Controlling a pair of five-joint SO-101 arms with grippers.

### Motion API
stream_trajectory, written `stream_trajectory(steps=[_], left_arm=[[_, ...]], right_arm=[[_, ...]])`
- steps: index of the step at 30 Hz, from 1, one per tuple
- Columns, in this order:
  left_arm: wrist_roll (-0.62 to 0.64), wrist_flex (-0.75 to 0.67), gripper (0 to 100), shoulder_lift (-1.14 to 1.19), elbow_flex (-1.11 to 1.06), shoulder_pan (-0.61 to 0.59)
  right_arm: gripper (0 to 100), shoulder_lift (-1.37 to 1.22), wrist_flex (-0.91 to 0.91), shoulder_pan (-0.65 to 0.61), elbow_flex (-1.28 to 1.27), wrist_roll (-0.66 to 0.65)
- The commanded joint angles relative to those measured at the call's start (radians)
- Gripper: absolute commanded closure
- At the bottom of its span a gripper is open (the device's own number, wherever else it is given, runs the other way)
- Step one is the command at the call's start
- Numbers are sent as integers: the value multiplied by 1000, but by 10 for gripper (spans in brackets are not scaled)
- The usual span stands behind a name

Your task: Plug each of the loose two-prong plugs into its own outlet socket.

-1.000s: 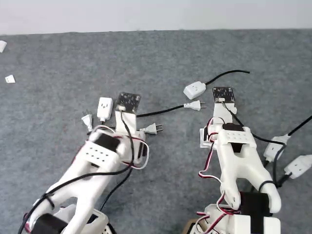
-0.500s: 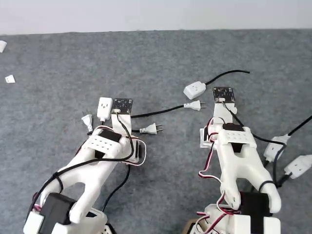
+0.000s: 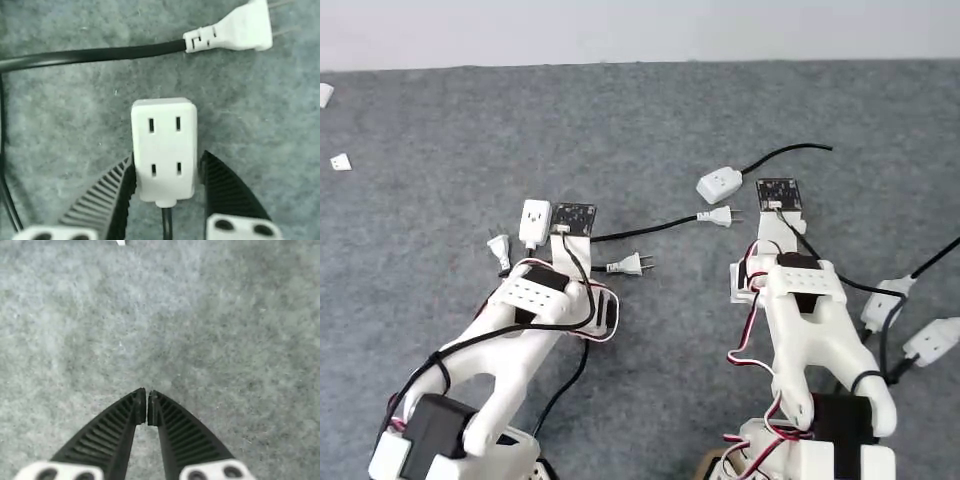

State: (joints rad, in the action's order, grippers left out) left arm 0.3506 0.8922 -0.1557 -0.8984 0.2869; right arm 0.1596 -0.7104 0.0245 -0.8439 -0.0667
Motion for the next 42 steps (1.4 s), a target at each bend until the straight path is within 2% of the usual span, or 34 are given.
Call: stream_trajectory(steps=[1, 9, 13, 15, 21, 27, 30, 34, 38, 42], left_arm=[[-14, 66, 793, -25, 90, -38], [-94, 183, 776, -255, 101, -97], [-184, 207, 747, -431, 42, -132], [-232, 166, 761, -522, -15, -192], [-235, 26, 873, -712, -143, -480], [-236, -63, 895, -741, -252, -615], [-239, -107, 895, -741, -286, -663], [-245, -120, 895, -741, -292, -690], [-348, -137, 895, -741, -303, -686], [-376, -292, 894, -740, -361, -684]], right_arm=[[987, 2, 5, 5, 52, -14], [987, 1, 5, 5, 51, -37], [987, 1, 4, 4, 51, -40], [987, 1, 4, 4, 51, -40], [987, 1, 4, -13, 51, -43], [987, 13, -2, -101, 52, -169], [987, 51, -81, -214, 107, -290], [987, 110, -295, -377, 267, -551], [987, 77, -340, -438, 430, -824], [983, -101, -395, -472, 637, -999]])
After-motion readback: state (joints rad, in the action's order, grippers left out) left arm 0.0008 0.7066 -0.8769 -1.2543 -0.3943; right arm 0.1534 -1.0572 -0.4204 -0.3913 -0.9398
